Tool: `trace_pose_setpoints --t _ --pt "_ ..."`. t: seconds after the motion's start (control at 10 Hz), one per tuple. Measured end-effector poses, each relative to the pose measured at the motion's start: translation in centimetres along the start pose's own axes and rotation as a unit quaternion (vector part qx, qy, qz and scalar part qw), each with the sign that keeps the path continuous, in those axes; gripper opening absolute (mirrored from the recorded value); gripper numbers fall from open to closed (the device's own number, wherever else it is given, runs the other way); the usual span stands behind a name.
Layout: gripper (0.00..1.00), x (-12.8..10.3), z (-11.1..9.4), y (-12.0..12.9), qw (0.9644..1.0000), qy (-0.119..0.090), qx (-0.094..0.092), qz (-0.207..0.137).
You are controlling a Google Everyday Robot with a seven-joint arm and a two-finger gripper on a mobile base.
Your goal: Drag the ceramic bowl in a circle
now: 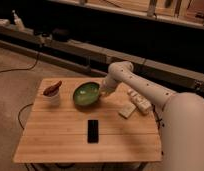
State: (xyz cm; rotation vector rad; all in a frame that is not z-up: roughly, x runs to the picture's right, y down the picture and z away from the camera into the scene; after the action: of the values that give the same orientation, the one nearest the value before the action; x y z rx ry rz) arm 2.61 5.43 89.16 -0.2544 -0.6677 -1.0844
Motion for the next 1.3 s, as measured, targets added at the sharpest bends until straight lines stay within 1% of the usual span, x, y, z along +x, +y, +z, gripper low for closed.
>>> trace_pose_setpoints --t 0.1,0.2,0.4,0.6,0.7,0.8,0.9,1.0,1.1,1.2,1.3 --pt "0.00 -1.6 -0.4 0.8 0.9998 -0.008 -0.004 -0.019" --pt "0.00 -3.0 -0.7 2.3 0.9994 -0.019 -0.011 -0.026" --pt "0.00 -4.3 -1.0 5.3 0.9990 -0.037 -0.021 -0.015" --pt "0.00 -4.1 -1.5 9.1 0.9984 -0.044 -0.034 0.011" --pt "0.00 -3.3 -1.9 11.3 0.9977 -0.044 -0.040 0.033" --pt "0.00 -2.5 -2.2 12.8 0.9969 -0.042 -0.043 0.052" --pt "0.00 -0.8 -2.9 14.5 0.9953 -0.031 -0.043 0.081" --pt "0.00 0.3 -3.4 15.3 0.9941 -0.024 -0.044 0.097" --pt "0.00 2.0 -4.0 16.1 0.9924 -0.012 -0.044 0.115" --pt "0.00 3.7 -4.3 16.3 0.9909 -0.001 -0.042 0.128" --pt "0.00 4.9 -4.4 16.1 0.9901 0.004 -0.040 0.135"
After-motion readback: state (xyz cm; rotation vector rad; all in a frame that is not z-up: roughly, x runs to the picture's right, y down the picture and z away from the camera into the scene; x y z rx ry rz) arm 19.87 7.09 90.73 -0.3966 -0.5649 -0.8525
